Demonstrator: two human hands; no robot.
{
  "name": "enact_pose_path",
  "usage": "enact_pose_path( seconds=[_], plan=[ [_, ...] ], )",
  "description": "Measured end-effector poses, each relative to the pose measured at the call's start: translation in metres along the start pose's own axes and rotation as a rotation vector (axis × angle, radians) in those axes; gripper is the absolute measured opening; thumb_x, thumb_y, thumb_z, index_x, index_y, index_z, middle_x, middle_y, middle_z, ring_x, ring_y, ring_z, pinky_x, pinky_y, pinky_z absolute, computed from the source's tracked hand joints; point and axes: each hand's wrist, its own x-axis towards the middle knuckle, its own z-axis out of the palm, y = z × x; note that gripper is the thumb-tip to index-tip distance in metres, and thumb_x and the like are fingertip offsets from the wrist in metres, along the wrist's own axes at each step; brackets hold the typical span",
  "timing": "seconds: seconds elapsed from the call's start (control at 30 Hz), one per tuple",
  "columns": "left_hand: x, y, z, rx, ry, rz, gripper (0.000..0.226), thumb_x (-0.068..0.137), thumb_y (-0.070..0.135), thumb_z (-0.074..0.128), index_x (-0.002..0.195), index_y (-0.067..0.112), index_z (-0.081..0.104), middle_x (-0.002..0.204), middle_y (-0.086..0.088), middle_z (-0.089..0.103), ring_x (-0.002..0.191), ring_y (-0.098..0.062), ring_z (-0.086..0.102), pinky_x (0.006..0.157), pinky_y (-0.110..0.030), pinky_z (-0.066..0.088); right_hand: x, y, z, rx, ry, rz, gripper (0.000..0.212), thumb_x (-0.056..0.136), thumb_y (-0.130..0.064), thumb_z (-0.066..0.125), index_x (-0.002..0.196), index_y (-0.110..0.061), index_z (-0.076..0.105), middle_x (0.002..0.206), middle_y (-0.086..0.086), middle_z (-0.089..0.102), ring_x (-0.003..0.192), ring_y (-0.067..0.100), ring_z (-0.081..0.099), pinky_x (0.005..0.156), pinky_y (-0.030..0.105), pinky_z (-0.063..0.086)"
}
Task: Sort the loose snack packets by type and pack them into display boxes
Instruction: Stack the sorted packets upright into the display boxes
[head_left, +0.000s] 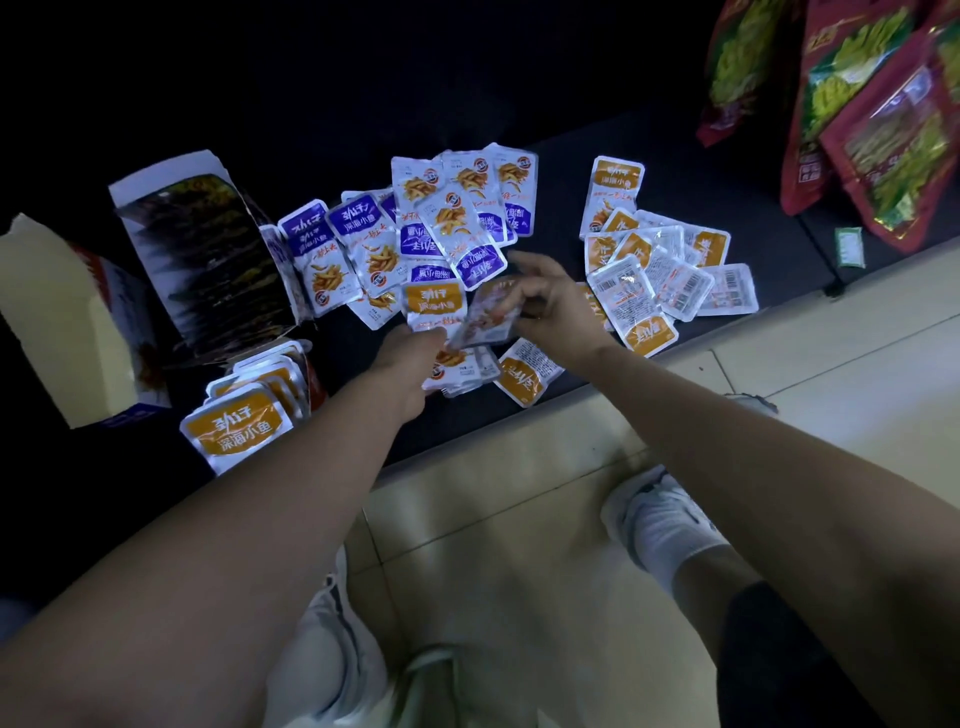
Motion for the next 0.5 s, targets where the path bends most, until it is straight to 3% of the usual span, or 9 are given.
enact_pose_path(
  seconds=[0.13,0.27,0.33,0.4,0.47,0.5],
  plan=[
    [0.0023,-0.0002,-0.0056,-0.089,-0.012,-0.089,0.021,0.099,0.013,0.045,0.083,0.016,0.058,0.082,-0.006,0.066,0.07,-0.02,0.063,0.069,-0.033,0.05,-0.0055,0.0027,0.0018,-0.007,-0.047,-0.027,0.011,0.077,0.011,0.072,0.086,0.005,0.072,0.156,0.009,0.021,0.142,0.013,0.028,0.096,0.026,0.052],
    [0.0014,-0.0005,-0.0043,-0.122,-0.054,-0.097,0.021,0.1,0.02,0.046,0.086,0.016,0.06,0.079,-0.004,0.071,0.072,-0.02,0.066,0.079,-0.036,0.053,-0.0078,0.0013,0.0037,0.011,-0.114,-0.143,0.013,0.073,0.007,0.076,0.084,-0.001,0.074,0.155,0.007,0.023,0.136,0.011,0.039,0.095,0.03,0.053],
    [0.0007,-0.0001,-0.0014,-0.121,-0.087,-0.052,0.017,0.099,0.022,0.051,0.088,0.016,0.063,0.076,-0.003,0.072,0.068,-0.017,0.068,0.075,-0.036,0.055,-0.0076,-0.0018,0.0068,-0.027,-0.13,-0.172,0.019,0.073,0.005,0.077,0.083,-0.01,0.075,0.155,0.008,0.022,0.135,0.009,0.039,0.096,0.028,0.051],
    [0.0001,-0.0017,-0.0003,-0.088,-0.087,0.016,0.008,0.097,0.017,0.055,0.092,0.016,0.062,0.084,-0.003,0.07,0.065,-0.014,0.068,0.071,-0.035,0.056,-0.006,-0.0016,0.0078,-0.109,-0.137,-0.2,0.024,0.074,0.006,0.077,0.082,-0.016,0.075,0.157,0.011,0.02,0.139,0.014,0.036,0.099,0.034,0.05],
    [0.0,-0.0016,-0.0028,-0.054,-0.059,0.068,0.006,0.096,0.012,0.056,0.099,0.014,0.061,0.092,-0.003,0.069,0.071,-0.015,0.069,0.072,-0.034,0.056,-0.0046,0.0023,0.0072,-0.187,-0.122,-0.262,0.03,0.077,0.014,0.067,0.087,-0.014,0.074,0.157,0.012,0.019,0.143,0.016,0.03,0.104,0.035,0.046],
    [0.0007,-0.0012,-0.0048,-0.031,-0.035,0.09,0.011,0.096,0.012,0.056,0.106,0.013,0.061,0.098,-0.004,0.068,0.081,-0.018,0.069,0.078,-0.037,0.056,-0.0051,0.0007,0.007,-0.208,-0.092,-0.247,0.036,0.08,0.019,0.057,0.096,-0.011,0.072,0.157,0.012,0.018,0.144,0.015,0.025,0.108,0.03,0.042]
  ],
)
